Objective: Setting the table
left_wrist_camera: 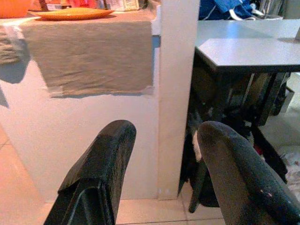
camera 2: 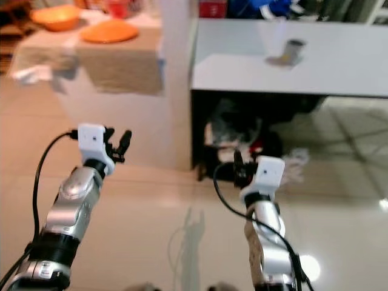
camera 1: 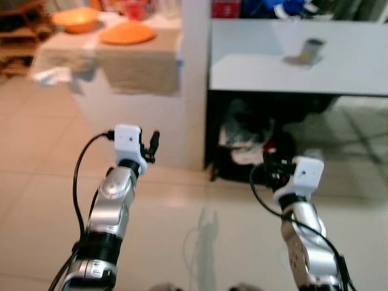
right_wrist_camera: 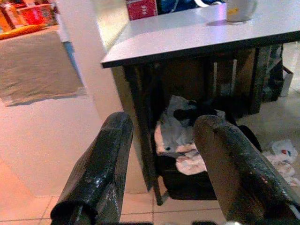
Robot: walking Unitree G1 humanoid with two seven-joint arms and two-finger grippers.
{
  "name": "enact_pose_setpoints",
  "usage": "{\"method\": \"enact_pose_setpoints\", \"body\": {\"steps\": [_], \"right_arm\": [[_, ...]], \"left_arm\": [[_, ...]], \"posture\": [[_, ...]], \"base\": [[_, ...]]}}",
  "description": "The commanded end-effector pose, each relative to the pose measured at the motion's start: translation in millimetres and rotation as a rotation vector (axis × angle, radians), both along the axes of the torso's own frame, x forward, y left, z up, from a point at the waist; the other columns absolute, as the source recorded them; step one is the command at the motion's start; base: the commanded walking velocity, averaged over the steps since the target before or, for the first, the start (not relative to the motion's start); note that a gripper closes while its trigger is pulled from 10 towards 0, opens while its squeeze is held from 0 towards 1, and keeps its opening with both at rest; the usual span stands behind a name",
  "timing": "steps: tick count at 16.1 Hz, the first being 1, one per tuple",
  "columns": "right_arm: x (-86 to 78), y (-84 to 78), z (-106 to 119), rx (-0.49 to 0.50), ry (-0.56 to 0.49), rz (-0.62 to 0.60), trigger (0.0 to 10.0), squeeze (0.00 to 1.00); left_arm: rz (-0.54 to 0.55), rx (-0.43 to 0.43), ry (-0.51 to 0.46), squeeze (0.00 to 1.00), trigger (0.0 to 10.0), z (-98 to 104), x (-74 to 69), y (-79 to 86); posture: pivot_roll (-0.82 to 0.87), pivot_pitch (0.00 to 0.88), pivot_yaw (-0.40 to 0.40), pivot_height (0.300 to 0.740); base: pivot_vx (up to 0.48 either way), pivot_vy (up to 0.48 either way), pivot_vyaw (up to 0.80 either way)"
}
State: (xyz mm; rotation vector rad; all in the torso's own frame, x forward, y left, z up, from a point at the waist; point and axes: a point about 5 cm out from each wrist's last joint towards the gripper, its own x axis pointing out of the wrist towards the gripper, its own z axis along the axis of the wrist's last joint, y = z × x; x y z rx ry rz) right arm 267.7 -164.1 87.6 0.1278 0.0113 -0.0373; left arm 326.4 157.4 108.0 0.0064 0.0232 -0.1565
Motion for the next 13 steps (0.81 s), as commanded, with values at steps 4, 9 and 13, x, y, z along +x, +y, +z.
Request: {"method": "enact_pose_setpoints", "body": {"steps": [4,9,13], "right_arm": [[-1.9,-5.7,-1.5,-0.029,-0.011,-0.013,10.0,0.0],[-3.1,-3.9,1.9,-0.087,-0.052,-0.014,10.0,0.0],[6.2,-16.4,23.3,-0.11,-0.125,-0.085,10.0,0.0]], "left_arm": [[-0.019,0.005,-0.011,0.0,10.0,1.9,0.8,-6.2],[-0.005,0.048,-0.015,0.0,10.0,-1.4,-2.4,3.7],[-0.013,0.046,-0.046,0.0,10.0,10.8,2.6,2.2]], "posture": [[-0.04,0.0,0.038,0.722],[-0.03,0.0,0.04,0.722],[-0.03,0.0,0.044,0.722]], "base": [[0.0,0.48,0.0],[0.0,0.48,0.0],[0.0,0.48,0.0]]}}
